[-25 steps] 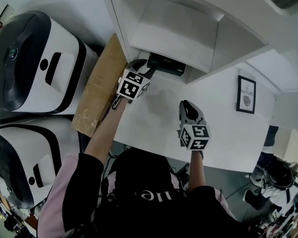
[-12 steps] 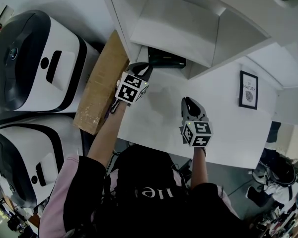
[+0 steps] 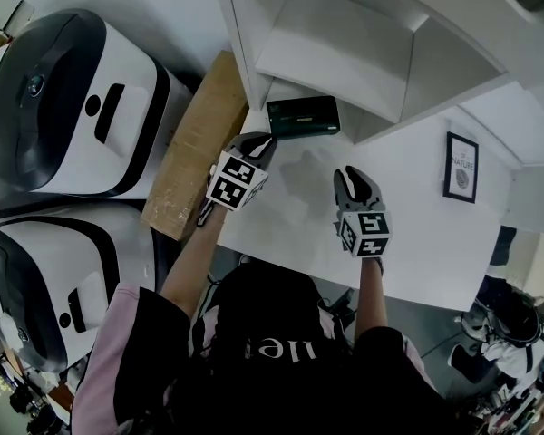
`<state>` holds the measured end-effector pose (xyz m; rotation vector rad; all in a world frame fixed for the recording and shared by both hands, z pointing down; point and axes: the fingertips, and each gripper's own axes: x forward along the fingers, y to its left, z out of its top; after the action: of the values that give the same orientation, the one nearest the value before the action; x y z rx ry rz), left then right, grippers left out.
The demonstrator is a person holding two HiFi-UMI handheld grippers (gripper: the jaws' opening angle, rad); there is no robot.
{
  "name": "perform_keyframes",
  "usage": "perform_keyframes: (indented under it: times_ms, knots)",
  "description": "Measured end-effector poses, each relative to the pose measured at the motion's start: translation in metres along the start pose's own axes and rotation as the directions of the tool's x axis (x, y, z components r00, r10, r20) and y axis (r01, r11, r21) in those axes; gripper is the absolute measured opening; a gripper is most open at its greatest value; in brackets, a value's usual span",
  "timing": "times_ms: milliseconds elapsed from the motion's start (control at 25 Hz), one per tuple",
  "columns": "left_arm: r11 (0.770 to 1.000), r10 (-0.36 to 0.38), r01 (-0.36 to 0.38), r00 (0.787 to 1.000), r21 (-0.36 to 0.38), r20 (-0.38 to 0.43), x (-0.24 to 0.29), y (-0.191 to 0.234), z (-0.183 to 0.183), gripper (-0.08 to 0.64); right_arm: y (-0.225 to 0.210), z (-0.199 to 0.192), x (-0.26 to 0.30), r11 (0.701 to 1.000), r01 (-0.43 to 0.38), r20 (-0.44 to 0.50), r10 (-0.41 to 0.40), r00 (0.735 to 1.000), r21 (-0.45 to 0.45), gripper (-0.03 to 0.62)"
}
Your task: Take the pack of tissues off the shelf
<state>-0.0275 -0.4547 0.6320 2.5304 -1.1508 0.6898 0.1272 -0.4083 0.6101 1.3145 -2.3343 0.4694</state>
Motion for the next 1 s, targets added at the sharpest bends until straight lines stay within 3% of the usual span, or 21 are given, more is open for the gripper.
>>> perform_keyframes:
  times_ms: [80, 240, 640, 760, 1000]
  knots:
    - [1.0, 0.003, -0.003, 1.0, -0.01, -0.005, -0.006, 0.002, -0.005, 0.044, 0.003, -0.001, 0.012, 0.999, -0.031, -0.015, 0.031, 0.999, -0.039, 0.174]
    - [1.0, 0.009, -0.009, 1.0, -0.011, -0.022, -0.014, 0.005, -0.013, 0.043, 0.003, 0.001, 0.039, 0.992, -0.071, -0.056, 0.065, 0.996, -0.107, 0.216]
    - [1.0, 0.015, -0.015, 0.999, -0.001, -0.041, -0.022, 0.014, -0.02, 0.04, 0.008, 0.024, 0.093, 0.956, -0.113, -0.072, 0.097, 0.993, -0.27, 0.229]
    - [0.999, 0.014, -0.012, 0.998, 0.036, -0.056, -0.022, 0.014, -0.02, 0.04, 0.017, 0.028, 0.097, 0.954, -0.115, -0.068, 0.1, 0.993, -0.276, 0.227]
    - [0.999, 0.024, -0.022, 0.999, 0.032, -0.039, -0.037, 0.014, -0.018, 0.041, 0.029, 0.034, 0.08, 0.966, -0.099, -0.054, 0.089, 0.995, -0.24, 0.213]
